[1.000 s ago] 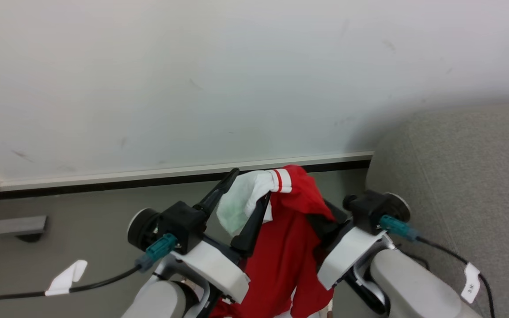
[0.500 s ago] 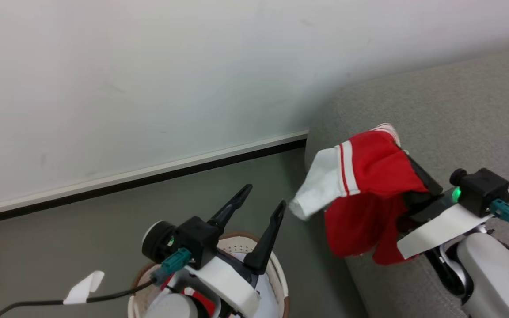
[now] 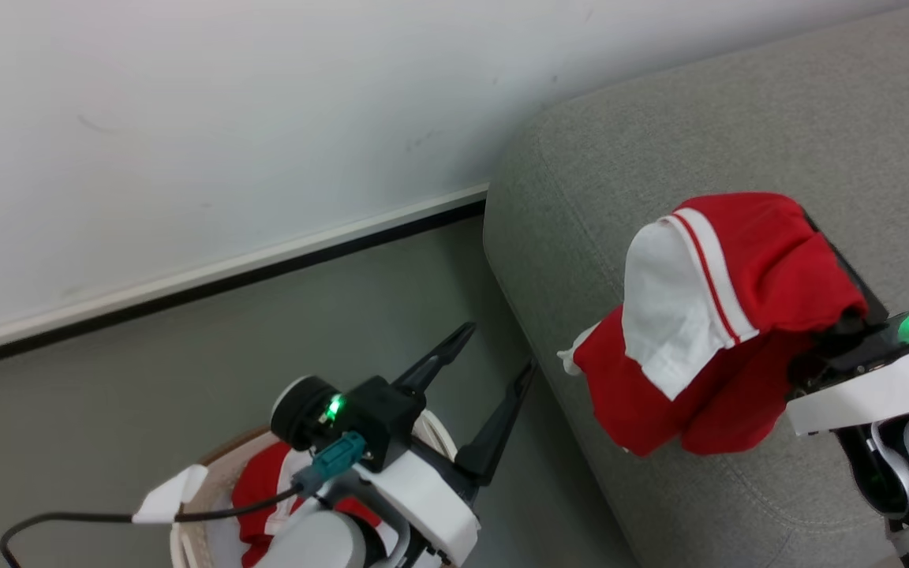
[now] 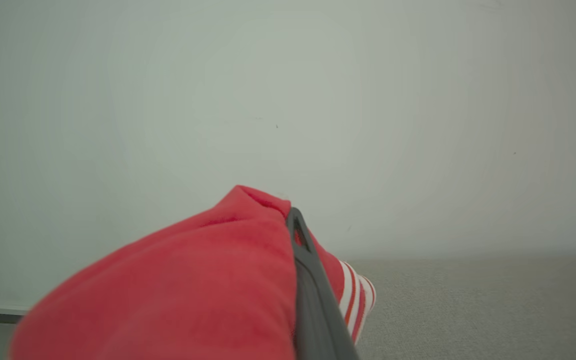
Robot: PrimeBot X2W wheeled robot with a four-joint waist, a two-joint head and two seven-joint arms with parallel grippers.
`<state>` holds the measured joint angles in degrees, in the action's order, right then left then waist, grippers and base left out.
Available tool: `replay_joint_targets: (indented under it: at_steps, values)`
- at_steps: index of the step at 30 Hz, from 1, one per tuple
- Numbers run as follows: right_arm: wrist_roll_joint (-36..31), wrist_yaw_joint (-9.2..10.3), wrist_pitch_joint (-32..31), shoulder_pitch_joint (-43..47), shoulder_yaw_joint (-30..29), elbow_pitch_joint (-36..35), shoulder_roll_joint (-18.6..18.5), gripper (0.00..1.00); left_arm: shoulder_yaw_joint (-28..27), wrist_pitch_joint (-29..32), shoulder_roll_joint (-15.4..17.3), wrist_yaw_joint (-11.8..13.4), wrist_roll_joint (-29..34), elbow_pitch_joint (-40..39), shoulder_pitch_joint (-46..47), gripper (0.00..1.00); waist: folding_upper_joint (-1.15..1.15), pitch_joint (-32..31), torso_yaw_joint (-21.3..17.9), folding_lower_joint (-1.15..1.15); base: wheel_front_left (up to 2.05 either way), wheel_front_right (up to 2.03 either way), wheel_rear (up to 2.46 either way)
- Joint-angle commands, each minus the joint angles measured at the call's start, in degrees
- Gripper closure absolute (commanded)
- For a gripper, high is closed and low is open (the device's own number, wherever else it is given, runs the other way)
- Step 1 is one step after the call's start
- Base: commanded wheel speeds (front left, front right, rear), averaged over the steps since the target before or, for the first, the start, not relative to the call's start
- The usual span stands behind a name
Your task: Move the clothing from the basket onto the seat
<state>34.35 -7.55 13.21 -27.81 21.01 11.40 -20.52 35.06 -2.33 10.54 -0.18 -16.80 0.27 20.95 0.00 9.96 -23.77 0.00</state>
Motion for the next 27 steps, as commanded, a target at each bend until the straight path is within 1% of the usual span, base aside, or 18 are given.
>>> replay_joint_targets:
  at_steps: [1, 5, 8, 9, 11, 16, 19, 20, 24, 27]
  values:
    - [-0.28, 0.12, -0.37, -0.46, -1.25, -0.91, -0.22, 1.00, -0.06, 0.48, 0.57, -0.37, 1.05, -0.44, 1.71, 0.00, 0.00, 2.93, 0.80, 0.00, 0.00, 0.00, 0.00]
    - [0.37, 0.12, -2.00, -5.64, -4.19, -2.51, -0.79, 1.00, -0.79, 2.18, 1.48, -0.95, 2.16, -1.93, 6.59, 0.00, 0.00, 10.14, 2.49, 0.00, 0.00, 0.00, 0.00]
    - [-0.10, 0.13, -3.09, -11.79, -7.49, -0.90, -2.01, 1.00, -1.11, 3.03, 2.11, -1.85, 3.13, -2.82, 10.74, 0.00, 0.00, 15.58, 4.15, 0.00, 0.00, 0.00, 0.00]
    - [-0.10, 0.13, -3.09, -11.79, -7.49, -0.90, -2.01, 1.00, -1.11, 3.03, 2.11, -1.85, 3.13, -2.82, 10.74, 0.00, 0.00, 15.58, 4.15, 0.00, 0.00, 0.00, 0.00]
    - [-0.96, 0.12, -4.13, -16.82, -9.95, 0.46, -3.37, 1.00, -1.75, 3.56, 2.44, -2.23, 3.96, -3.67, 14.06, 0.00, 0.00, 19.42, 5.36, 0.00, 0.00, 0.00, 0.00]
    - [-4.03, 0.13, -7.23, -29.37, -17.78, 6.27, -8.78, 1.00, -2.31, 4.73, 2.85, -3.40, 4.88, -5.48, 21.11, 0.00, 0.00, 27.67, 8.43, 0.00, 0.00, 0.00, 0.00]
    - [-6.46, 0.13, -8.39, -36.88, -23.08, 10.60, -12.05, 1.00, -2.36, 5.02, 2.97, -3.95, 5.66, -6.40, 24.44, 0.00, 0.00, 31.59, 10.23, 0.00, 0.00, 0.00, 0.00]
    - [-7.65, 0.13, -8.44, -38.95, -24.88, 12.22, -12.60, 1.00, -2.36, 5.01, 2.89, -4.03, 5.84, -6.73, 25.26, 0.00, 0.00, 32.56, 10.74, 0.00, 0.00, 0.00, 0.00]
    - [-13.90, 0.13, -9.07, -44.16, -30.88, 19.57, -15.23, 1.00, -1.61, 4.65, 1.84, -4.40, 6.02, -7.53, 27.48, 0.00, 0.00, 35.45, 13.11, 0.00, 0.00, 0.00, 0.00]
    - [-19.80, 0.13, -8.26, -44.53, -34.83, 26.36, -15.90, 1.00, -0.69, 4.17, 1.13, -4.48, 6.21, -7.52, 28.44, 0.00, 0.00, 36.41, 14.39, 0.00, 0.00, 0.00, 0.00]
